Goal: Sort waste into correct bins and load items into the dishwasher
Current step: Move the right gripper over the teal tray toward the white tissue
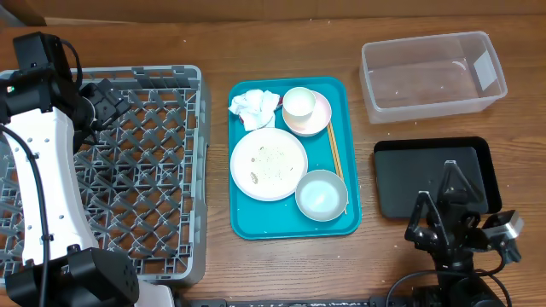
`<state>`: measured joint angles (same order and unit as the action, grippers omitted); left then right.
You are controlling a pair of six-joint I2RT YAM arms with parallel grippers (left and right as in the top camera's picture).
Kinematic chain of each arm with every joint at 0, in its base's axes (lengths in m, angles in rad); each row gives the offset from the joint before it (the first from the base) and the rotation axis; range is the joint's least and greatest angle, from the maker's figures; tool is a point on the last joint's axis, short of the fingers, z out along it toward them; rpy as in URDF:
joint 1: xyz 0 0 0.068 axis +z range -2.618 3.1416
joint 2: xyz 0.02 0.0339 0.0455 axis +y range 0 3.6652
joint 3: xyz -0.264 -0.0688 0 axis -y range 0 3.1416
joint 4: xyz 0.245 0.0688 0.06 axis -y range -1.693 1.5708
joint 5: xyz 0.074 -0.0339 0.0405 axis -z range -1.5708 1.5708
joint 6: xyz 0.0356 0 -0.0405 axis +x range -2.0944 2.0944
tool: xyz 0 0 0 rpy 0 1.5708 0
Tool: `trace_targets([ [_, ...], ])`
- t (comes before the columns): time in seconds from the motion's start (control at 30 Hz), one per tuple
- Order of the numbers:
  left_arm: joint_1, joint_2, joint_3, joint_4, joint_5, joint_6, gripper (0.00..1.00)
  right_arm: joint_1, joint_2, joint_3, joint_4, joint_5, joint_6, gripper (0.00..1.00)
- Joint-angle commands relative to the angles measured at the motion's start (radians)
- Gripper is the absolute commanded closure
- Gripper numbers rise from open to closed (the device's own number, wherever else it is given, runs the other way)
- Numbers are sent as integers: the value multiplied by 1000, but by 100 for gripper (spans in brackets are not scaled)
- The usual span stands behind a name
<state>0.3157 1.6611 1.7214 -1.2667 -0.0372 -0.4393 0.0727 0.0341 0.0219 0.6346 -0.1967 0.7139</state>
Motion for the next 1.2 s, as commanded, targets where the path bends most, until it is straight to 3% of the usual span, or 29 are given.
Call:
trace_targets([
  [0.0,-2,5,24,0,5,-10,0,1,24,81,-31,-7,33,0],
  [0.2,-2,5,24,0,5,-10,0,1,220,389,-332,-84,-128,0],
  [0.53,-2,5,24,0,5,-10,0,4,789,1055,-1075,-447,-437,0],
  [0.63,-2,5,24,0,5,-10,0,31,940,1206,-1229,-584,-489,0],
  [0.87,-2,5,24,0,5,-10,0,77,1177,1290,-1151,-924,-473,0],
  [1.0,-2,5,24,0,5,-10,0,86,1284,1290,-967,-1032,-371,0],
  [1.17,-2,5,24,0,5,-10,0,178,1375,1292,-763,-981,-237,0],
])
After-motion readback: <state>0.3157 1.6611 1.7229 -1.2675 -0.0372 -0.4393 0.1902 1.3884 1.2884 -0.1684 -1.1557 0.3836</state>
